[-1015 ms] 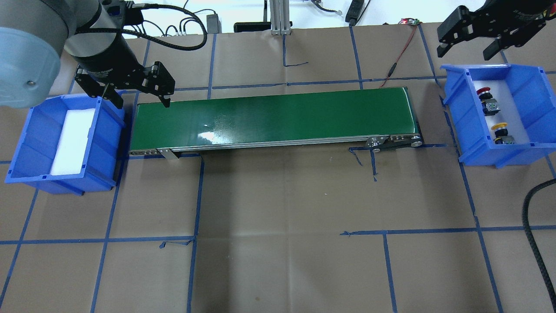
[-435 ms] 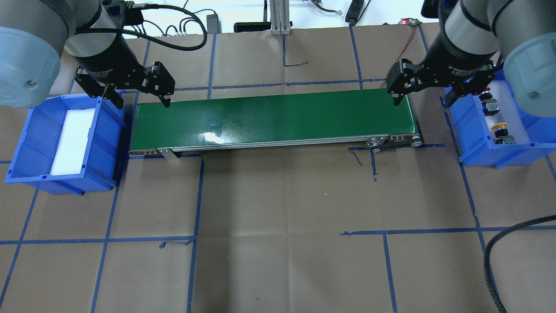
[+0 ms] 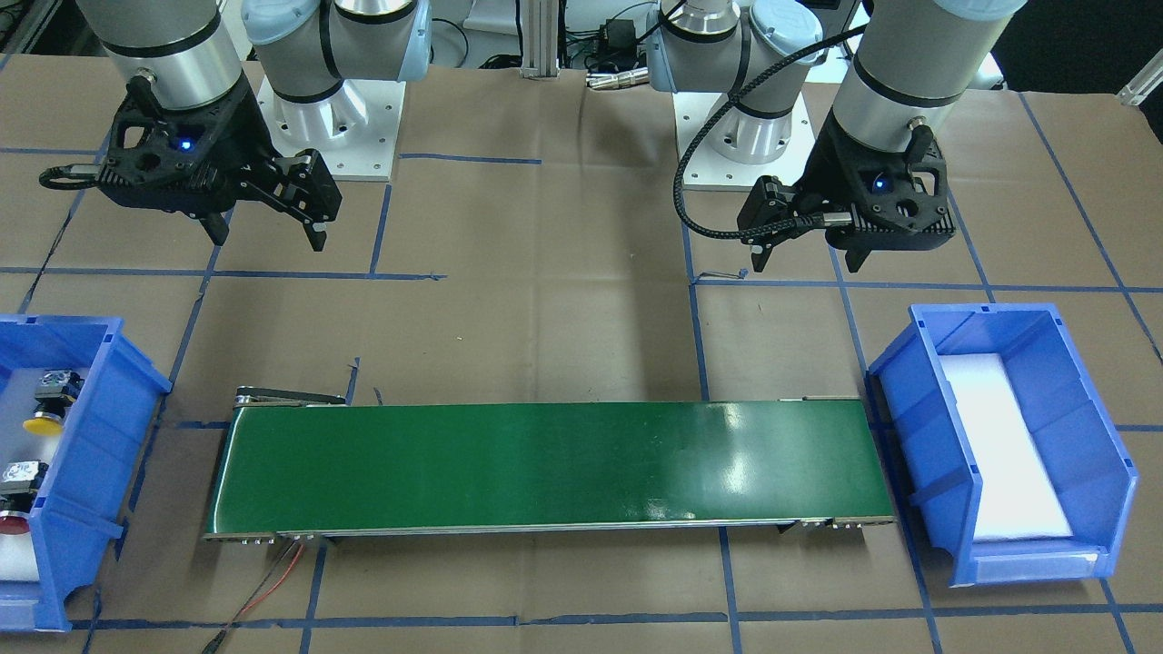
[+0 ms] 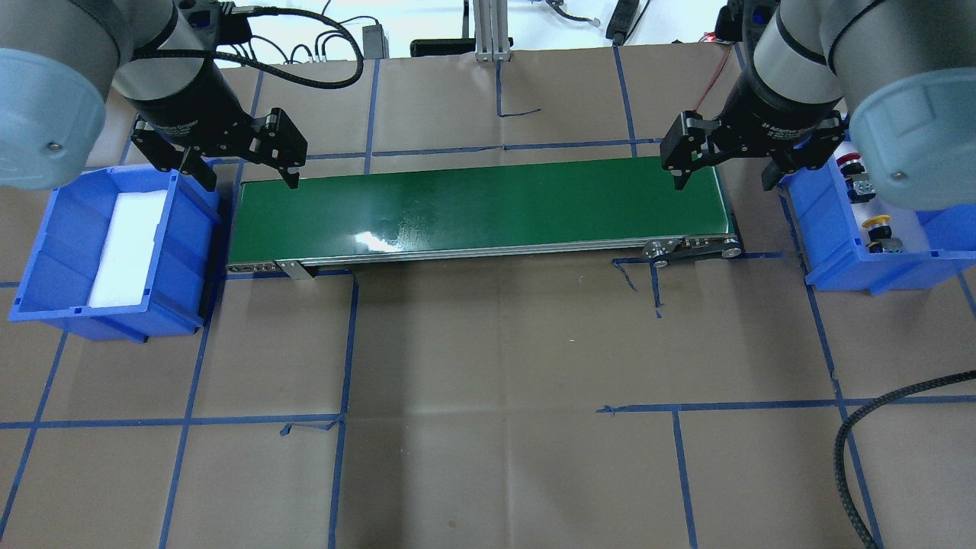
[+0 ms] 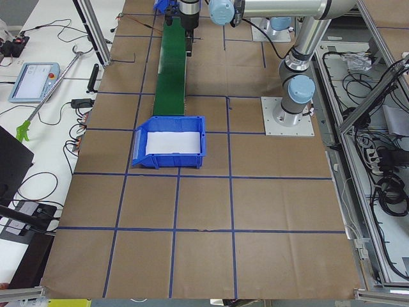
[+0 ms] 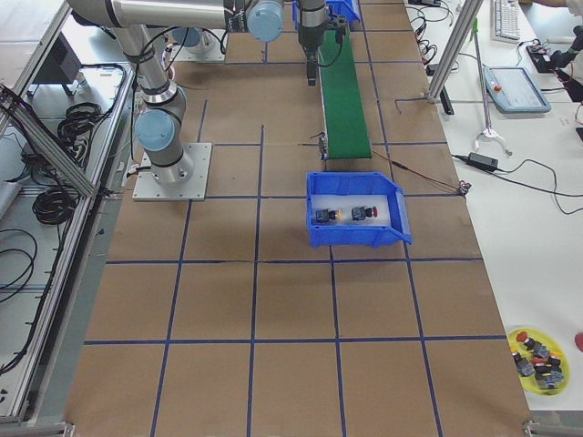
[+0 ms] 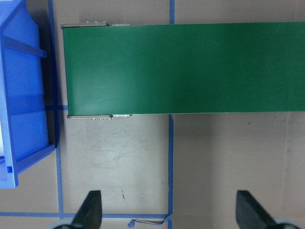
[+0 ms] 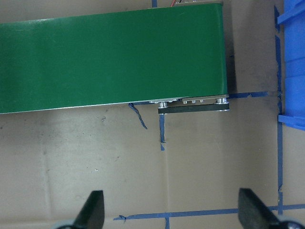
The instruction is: Transport two buttons from left to right
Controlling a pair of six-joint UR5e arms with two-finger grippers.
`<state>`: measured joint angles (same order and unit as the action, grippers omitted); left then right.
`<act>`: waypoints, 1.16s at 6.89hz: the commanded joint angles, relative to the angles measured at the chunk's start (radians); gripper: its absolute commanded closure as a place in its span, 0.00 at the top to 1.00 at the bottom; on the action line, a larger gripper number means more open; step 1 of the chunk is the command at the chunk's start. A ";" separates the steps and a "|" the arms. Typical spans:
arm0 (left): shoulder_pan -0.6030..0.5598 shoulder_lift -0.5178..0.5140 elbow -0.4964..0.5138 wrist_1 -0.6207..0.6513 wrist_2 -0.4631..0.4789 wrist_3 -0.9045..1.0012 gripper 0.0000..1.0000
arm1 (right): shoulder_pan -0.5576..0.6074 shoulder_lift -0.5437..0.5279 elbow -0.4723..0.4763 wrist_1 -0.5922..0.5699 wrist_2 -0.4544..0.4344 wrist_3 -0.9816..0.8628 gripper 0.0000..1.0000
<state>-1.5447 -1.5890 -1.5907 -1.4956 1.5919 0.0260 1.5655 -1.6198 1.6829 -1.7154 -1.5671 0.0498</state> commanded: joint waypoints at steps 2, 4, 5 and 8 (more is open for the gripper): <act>0.000 0.003 0.000 0.000 -0.001 0.000 1.00 | 0.001 0.003 -0.002 -0.001 0.002 -0.010 1.00; 0.000 0.003 0.000 0.000 -0.001 0.000 1.00 | 0.001 0.003 -0.002 -0.003 0.009 -0.010 1.00; 0.000 0.003 0.000 0.000 -0.001 0.000 1.00 | 0.001 0.003 -0.002 -0.003 0.012 -0.008 1.00; 0.000 0.003 0.000 0.000 0.000 0.000 1.00 | 0.001 0.005 -0.002 -0.001 0.012 -0.008 1.00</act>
<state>-1.5447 -1.5862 -1.5907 -1.4956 1.5911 0.0261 1.5662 -1.6158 1.6812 -1.7170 -1.5556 0.0414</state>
